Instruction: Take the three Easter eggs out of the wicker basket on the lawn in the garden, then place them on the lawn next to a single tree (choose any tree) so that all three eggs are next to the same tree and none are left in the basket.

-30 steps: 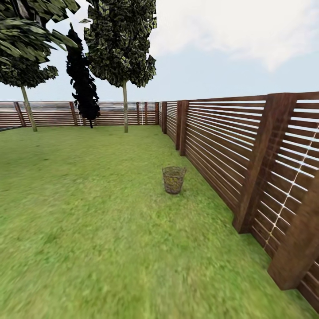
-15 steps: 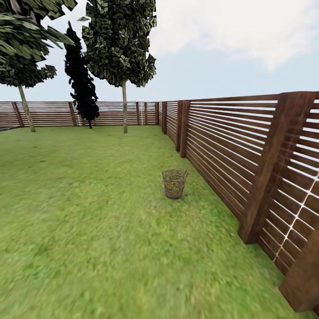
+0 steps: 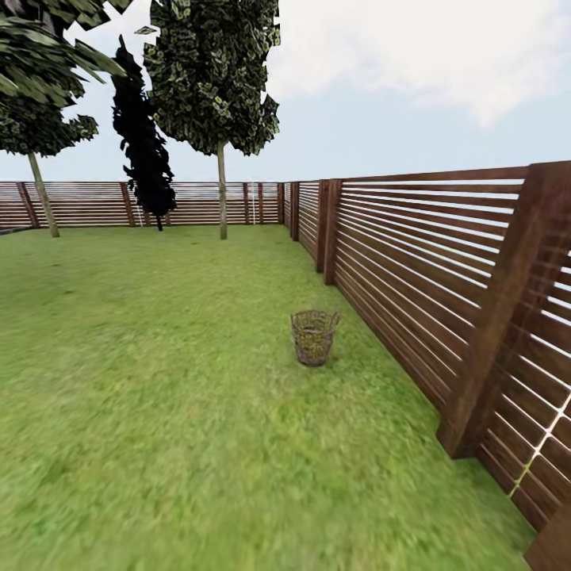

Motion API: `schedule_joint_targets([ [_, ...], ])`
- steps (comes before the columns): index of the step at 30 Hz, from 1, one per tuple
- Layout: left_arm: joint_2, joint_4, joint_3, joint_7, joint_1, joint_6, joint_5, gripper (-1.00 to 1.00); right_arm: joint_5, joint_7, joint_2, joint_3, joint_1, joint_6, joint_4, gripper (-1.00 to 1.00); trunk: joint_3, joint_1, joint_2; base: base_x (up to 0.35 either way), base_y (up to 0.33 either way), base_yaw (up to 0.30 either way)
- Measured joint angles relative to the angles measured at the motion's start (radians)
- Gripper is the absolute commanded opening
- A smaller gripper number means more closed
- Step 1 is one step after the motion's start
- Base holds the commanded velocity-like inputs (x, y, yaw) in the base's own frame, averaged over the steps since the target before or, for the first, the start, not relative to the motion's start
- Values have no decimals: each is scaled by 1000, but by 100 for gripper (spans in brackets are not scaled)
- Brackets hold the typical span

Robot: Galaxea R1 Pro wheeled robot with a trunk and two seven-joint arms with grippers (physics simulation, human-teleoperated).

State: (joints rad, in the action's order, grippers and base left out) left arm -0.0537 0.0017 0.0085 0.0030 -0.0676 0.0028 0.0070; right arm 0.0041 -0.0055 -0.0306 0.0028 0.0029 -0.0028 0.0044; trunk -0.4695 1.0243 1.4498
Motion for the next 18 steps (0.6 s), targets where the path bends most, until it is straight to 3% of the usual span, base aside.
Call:
schedule_joint_targets([
  [18, 0, 0, 0, 0, 0, 0, 0, 100, 0, 0, 0, 0, 0, 0, 0, 100, 0, 0, 0, 345, 0, 0],
])
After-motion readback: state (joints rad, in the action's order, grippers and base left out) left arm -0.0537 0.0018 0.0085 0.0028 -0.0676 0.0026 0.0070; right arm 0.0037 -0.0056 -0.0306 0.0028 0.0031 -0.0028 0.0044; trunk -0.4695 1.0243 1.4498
